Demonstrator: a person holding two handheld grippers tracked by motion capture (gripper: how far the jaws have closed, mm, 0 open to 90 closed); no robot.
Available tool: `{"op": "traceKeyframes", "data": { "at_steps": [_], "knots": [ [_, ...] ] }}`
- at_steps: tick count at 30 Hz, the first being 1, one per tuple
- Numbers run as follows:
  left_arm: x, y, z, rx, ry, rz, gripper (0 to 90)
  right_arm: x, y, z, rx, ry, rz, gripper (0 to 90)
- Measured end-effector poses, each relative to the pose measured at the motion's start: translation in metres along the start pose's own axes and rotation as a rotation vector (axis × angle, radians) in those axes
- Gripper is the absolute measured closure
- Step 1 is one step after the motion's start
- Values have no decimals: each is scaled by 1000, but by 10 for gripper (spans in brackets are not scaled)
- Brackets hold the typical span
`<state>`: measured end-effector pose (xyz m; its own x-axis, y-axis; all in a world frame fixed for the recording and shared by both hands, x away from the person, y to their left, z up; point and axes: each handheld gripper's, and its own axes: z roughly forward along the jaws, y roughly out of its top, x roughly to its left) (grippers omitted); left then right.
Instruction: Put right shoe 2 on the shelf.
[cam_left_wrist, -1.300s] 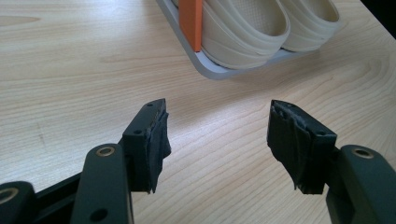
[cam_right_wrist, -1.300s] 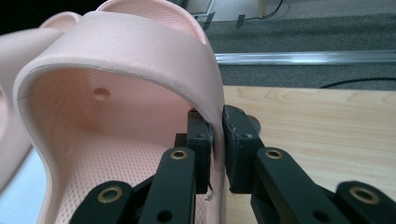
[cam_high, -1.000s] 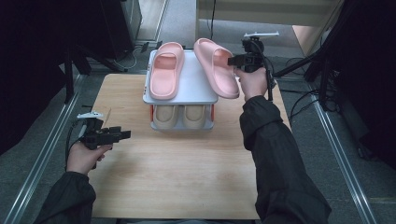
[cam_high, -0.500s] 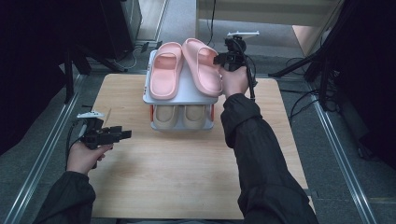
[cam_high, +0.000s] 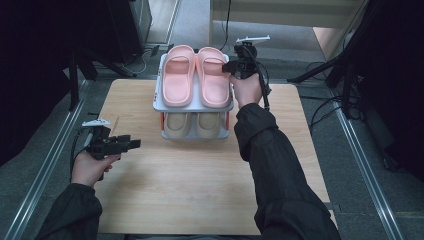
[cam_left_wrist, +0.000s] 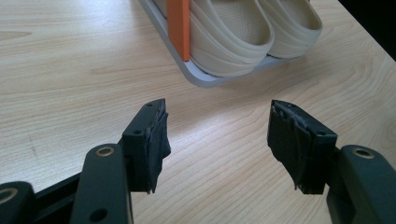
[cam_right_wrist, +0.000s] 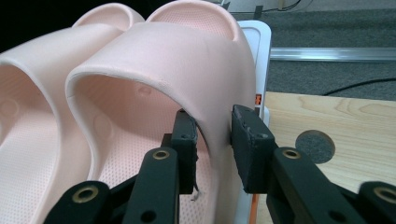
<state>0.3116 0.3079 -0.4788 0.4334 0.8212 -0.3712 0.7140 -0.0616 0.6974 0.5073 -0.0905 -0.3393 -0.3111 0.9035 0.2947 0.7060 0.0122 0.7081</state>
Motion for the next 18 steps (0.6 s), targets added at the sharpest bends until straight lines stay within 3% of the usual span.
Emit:
{"op": "traceKeyframes", "data": {
  "at_steps": [8, 11, 15, 18],
  "knots": [
    [1, 1, 0, 2, 3, 0, 383, -3, 2, -15, -29, 76, -2, 678],
    [1, 1, 1, 2, 4, 3, 384, -6, 4, -25, -53, 126, -18, 740],
    [0, 2, 3, 4, 3, 5, 383, -12, 1, -32, -52, 110, -71, 866],
    [-1, 3, 4, 5, 2, 8, 383, -21, -4, -28, -45, 105, -62, 900]
  ]
}}
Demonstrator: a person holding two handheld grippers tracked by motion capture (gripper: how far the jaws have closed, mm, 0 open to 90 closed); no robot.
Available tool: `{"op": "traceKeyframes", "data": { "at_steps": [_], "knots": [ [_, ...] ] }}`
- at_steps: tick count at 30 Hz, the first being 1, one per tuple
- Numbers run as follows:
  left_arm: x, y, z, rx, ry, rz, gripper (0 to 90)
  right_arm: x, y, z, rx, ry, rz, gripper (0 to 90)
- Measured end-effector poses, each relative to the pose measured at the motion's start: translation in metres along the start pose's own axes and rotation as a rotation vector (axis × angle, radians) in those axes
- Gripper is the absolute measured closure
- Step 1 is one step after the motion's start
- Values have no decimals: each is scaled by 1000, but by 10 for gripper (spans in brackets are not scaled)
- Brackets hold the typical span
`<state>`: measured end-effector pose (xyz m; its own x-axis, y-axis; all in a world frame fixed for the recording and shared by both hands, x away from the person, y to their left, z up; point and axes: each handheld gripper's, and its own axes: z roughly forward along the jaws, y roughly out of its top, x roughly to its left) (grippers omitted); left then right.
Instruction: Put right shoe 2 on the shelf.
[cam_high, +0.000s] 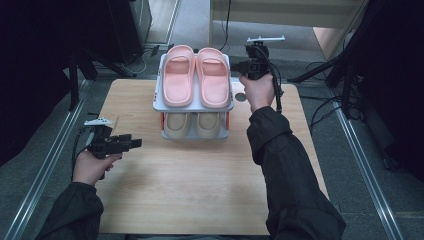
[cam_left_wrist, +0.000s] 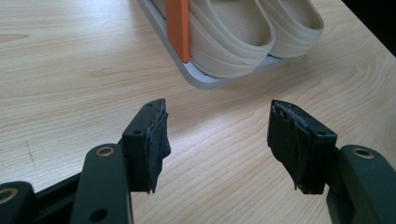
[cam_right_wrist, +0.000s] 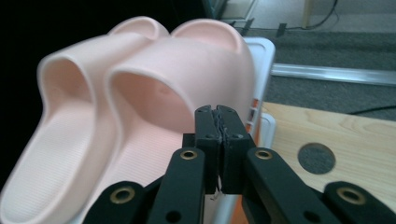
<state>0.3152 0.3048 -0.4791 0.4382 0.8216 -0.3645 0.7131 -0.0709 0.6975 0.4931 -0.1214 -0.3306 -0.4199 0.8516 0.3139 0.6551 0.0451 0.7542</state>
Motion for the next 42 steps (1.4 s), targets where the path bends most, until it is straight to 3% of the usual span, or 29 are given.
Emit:
{"op": "traceKeyframes", "data": {
  "at_steps": [6, 16, 21, 25, 29, 42],
  "knots": [
    [2, 0, 0, 1, -1, -4, 384, -10, -14, 14, 19, 14, 17, 900],
    [2, 0, 0, 1, -3, -2, 383, -5, -19, 20, 29, 27, 11, 894],
    [2, 0, 0, 2, -4, -2, 383, 1, -20, 20, 34, 38, -15, 884],
    [2, 0, 0, -1, -7, -2, 383, 6, -23, 18, 28, 34, -56, 882],
    [1, 1, 1, 4, -9, 3, 383, 2, -26, 16, 24, 58, -31, 882],
    [-1, 6, 8, 20, -15, 13, 383, -7, -43, -10, 2, 91, -55, 862]
  ]
}}
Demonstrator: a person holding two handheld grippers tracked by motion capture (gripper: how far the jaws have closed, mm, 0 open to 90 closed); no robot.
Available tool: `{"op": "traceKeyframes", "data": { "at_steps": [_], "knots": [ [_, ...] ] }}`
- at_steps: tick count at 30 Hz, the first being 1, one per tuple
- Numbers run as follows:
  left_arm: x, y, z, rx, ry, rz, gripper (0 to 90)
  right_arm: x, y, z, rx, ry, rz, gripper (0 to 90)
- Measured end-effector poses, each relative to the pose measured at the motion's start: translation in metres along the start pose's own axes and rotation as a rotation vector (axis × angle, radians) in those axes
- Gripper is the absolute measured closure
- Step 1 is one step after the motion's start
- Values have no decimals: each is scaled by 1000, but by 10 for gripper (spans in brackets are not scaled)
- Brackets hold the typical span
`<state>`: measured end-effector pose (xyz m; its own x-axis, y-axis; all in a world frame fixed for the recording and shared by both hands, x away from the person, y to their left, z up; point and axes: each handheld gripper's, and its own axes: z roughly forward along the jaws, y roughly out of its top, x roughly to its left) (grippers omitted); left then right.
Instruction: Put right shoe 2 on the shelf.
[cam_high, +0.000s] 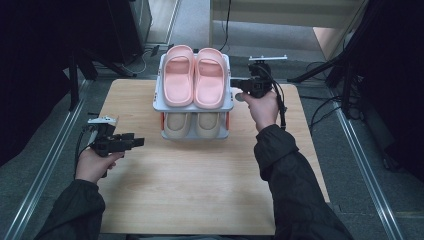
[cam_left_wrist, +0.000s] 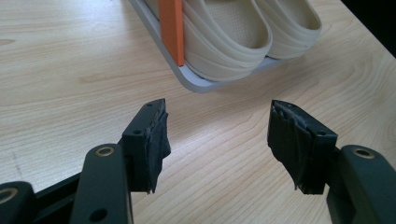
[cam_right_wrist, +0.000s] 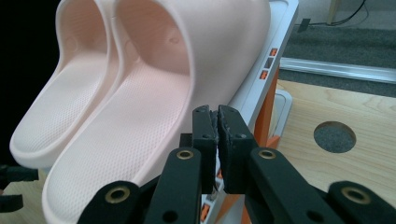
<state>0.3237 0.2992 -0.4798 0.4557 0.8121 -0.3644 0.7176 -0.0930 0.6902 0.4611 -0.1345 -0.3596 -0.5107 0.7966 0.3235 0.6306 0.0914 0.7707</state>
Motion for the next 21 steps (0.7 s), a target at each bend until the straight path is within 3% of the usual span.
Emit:
{"op": "traceKeyframes", "data": {
  "at_steps": [9, 15, 21],
  "knots": [
    [-1, 7, 7, 4, -13, 11, 383, 2, -20, -19, 5, 32, -36, 825],
    [-3, 10, 13, 12, -19, 24, 383, 0, -37, -27, -2, 61, -28, 807],
    [-4, 13, 17, 20, -26, 31, 383, -3, -55, -30, 7, 56, -55, 770]
  ]
}}
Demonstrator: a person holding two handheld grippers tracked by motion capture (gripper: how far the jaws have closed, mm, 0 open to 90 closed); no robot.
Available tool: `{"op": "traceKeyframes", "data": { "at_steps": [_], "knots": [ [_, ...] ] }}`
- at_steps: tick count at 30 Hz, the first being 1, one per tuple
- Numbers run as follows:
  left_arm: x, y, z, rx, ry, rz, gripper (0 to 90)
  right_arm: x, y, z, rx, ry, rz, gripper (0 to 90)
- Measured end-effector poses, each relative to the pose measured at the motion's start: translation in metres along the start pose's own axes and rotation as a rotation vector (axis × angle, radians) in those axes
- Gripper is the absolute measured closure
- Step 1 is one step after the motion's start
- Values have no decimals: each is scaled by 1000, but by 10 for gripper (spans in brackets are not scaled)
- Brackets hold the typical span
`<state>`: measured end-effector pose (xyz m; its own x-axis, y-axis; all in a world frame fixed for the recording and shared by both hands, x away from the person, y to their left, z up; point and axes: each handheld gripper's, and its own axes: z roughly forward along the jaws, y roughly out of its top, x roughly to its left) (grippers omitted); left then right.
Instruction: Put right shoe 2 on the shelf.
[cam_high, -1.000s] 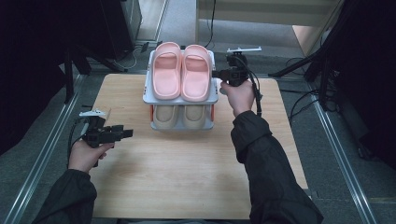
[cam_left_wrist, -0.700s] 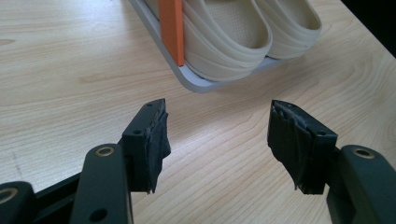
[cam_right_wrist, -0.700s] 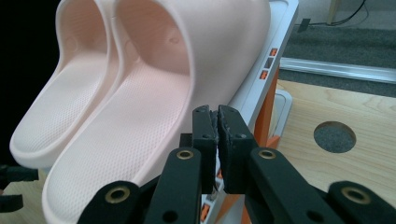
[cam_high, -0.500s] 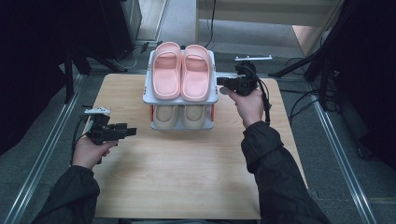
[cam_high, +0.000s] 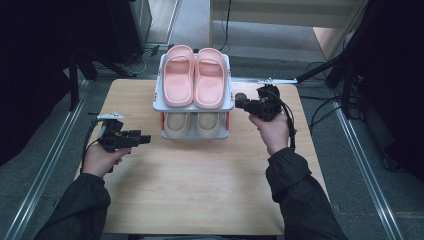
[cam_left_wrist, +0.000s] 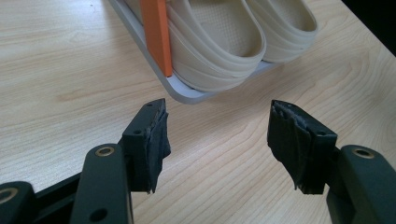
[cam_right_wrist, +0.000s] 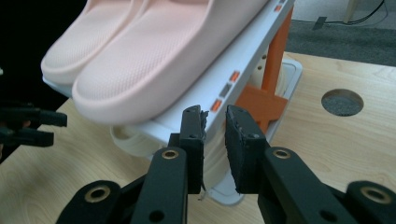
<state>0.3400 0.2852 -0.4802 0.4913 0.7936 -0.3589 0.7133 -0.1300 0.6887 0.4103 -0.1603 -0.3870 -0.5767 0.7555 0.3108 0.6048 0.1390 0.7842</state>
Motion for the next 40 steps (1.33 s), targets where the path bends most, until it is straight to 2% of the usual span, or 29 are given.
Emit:
{"op": "traceKeyframes", "data": {
  "at_steps": [7, 11, 19, 26, 32, 35, 40],
  "knots": [
    [-1, 2, 4, 2, 0, 3, 383, -4, -24, 1, 12, 22, -2, 738],
    [-1, 3, 6, 3, 1, 5, 384, -4, -39, 2, 19, 16, -20, 732],
    [-2, 6, 11, 16, 3, 9, 387, -2, -64, 3, 18, 38, -42, 700],
    [-4, 9, 16, 24, 1, 20, 386, -3, -80, 7, 38, 48, -46, 656],
    [-5, 10, 21, 28, -1, 24, 385, -6, -92, 9, 28, 43, -56, 631],
    [-7, 10, 24, 36, 1, 18, 378, -8, -99, 12, 40, 35, -85, 580],
    [-8, 10, 26, 31, 1, 18, 369, -10, -103, 14, 49, 42, -94, 536]
  ]
}}
